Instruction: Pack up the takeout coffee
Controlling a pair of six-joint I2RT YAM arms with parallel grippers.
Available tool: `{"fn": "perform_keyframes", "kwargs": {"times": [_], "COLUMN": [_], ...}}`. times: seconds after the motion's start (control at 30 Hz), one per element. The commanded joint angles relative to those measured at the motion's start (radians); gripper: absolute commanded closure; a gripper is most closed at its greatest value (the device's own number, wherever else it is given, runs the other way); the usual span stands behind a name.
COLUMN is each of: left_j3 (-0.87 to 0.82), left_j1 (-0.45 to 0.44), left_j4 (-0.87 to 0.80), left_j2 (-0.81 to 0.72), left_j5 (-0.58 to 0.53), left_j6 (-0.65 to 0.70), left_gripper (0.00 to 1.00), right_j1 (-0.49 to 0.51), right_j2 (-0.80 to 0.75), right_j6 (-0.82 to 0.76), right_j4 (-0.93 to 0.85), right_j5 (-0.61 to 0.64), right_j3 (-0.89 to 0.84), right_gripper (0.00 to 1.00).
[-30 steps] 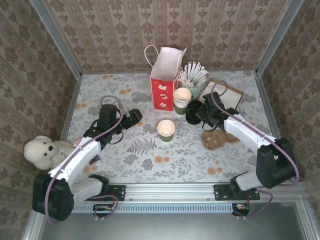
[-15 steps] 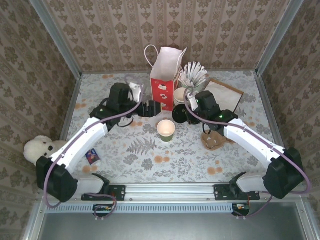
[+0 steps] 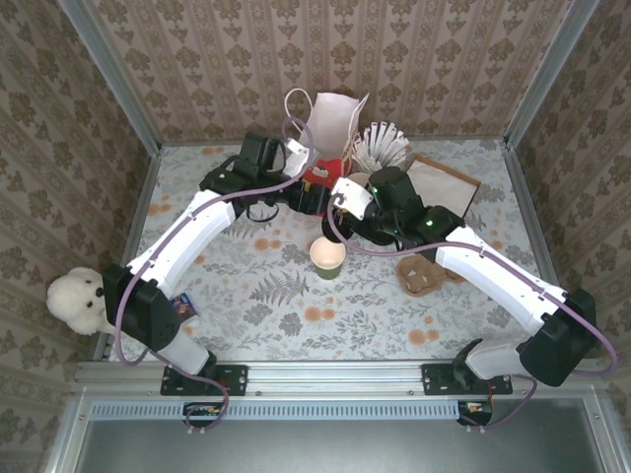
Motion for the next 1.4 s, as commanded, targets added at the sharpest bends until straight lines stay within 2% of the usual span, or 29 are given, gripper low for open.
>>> {"fn": "perform_keyframes", "kwargs": {"times": [0.0, 0.17, 0.3, 0.33, 0.47, 0.67, 0.83, 0.87, 0.93, 0.97, 1.0, 1.07, 1.17, 1.23, 1.27, 1.33, 1.37], "left_j3": [0.06, 0.07, 0.061, 0.059, 0.055, 0.066, 0.061, 0.057, 0.041, 0.035, 0.023, 0.001, -0.024, -0.032, -0.037, -0.064, -0.082], "left_j1": [-0.022, -0.032, -0.032, -0.032, -0.032, -0.032, -0.032, -0.032, -0.032, -0.032, -0.031, -0.028, -0.022, -0.02, -0.02, -0.02, -0.02], "left_j4": [-0.097, -0.124, -0.133, -0.137, -0.134, -0.148, -0.133, -0.124, -0.091, -0.074, -0.053, -0.009, 0.055, 0.091, 0.113, 0.192, 0.234], "left_j2": [0.021, 0.026, 0.026, 0.027, 0.029, 0.055, 0.056, 0.054, 0.043, 0.038, 0.031, 0.017, 0.004, -0.001, -0.006, -0.022, -0.033], "left_j5": [0.069, 0.013, 0.004, -0.002, -0.022, -0.015, -0.019, -0.023, -0.023, -0.026, -0.033, -0.042, 0.016, 0.015, 0.0, -0.074, -0.1], "left_j6": [0.083, 0.11, 0.131, 0.135, 0.141, 0.142, 0.141, 0.132, 0.118, 0.109, 0.096, 0.065, 0.027, -0.013, -0.034, -0.122, -0.159], "left_gripper": [0.21, 0.23, 0.2, 0.22, 0.44, 0.53, 0.77, 0.78, 0.83, 0.86, 0.87, 0.89, 0.9, 0.92, 0.94, 0.98, 1.0], "right_j1": [0.022, 0.043, 0.049, 0.052, 0.06, 0.064, 0.066, 0.066, 0.065, 0.065, 0.064, 0.062, 0.053, 0.039, 0.03, -0.012, -0.034], "right_j2": [0.021, 0.071, 0.096, 0.099, 0.11, 0.139, 0.147, 0.144, 0.123, 0.107, 0.085, 0.037, -0.072, -0.139, -0.164, -0.221, -0.237], "right_j6": [-0.082, -0.097, -0.094, -0.097, -0.09, -0.045, -0.018, -0.001, 0.066, 0.095, 0.141, 0.246, 0.5, 0.759, 0.873, 1.159, 1.245], "right_j4": [-0.057, -0.078, -0.1, -0.102, -0.122, -0.172, -0.177, -0.171, -0.124, -0.103, -0.079, -0.021, 0.101, 0.188, 0.211, 0.239, 0.259], "right_j5": [0.083, 0.124, 0.144, 0.148, 0.135, 0.109, 0.109, 0.112, 0.119, 0.118, 0.121, 0.137, 0.192, 0.266, 0.283, 0.261, 0.217], "right_j3": [0.062, 0.101, 0.126, 0.131, 0.15, 0.2, 0.212, 0.214, 0.207, 0.201, 0.19, 0.164, 0.082, -0.001, -0.035, -0.106, -0.136], "right_gripper": [1.0, 1.0, 1.0, 1.0, 1.0, 1.0, 1.0, 1.0, 0.91, 0.83, 0.66, 0.42, 0.25, 0.08, 0.02, 0.0, 0.0]}}
